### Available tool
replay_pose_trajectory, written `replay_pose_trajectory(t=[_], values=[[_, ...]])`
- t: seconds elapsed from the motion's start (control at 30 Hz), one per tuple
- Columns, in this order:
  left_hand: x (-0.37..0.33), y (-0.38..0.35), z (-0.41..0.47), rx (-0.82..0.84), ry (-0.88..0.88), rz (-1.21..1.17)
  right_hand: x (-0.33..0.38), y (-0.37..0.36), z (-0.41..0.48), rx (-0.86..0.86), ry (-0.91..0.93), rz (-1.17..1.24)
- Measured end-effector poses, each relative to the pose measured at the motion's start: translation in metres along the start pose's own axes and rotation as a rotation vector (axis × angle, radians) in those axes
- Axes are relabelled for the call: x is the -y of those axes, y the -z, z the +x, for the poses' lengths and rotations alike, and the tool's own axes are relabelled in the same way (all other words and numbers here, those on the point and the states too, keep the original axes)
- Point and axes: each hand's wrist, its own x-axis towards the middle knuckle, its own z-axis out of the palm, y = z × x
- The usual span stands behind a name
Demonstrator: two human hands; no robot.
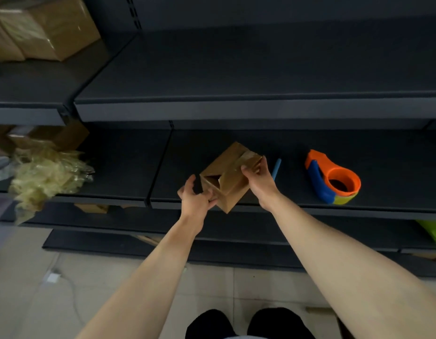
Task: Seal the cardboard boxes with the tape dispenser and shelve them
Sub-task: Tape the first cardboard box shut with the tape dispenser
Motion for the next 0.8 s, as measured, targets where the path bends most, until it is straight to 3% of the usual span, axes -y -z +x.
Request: replay_pose_trajectory(t=[0.27,0.4,0.57,0.8], values=[[0.004,-0.046,-0.013,0.136,0.035,-0.033,0.004,0.027,0.013,-0.041,0.01,-0.104],[0.003,-0.057,-0.012,0.09,0.067,-0.004,0.005,0.042,0.021,-0.003,-0.05,-0.093],[0.009,-0.068,-0.004,-0.018,-0.009,0.202,0.002,0.051,0.023,0.034,-0.122,0.007],[0.009,-0.075,0.002,-0.03,-0.018,0.16,0.001,0.066,0.016,0.227,-0.205,0.154]])
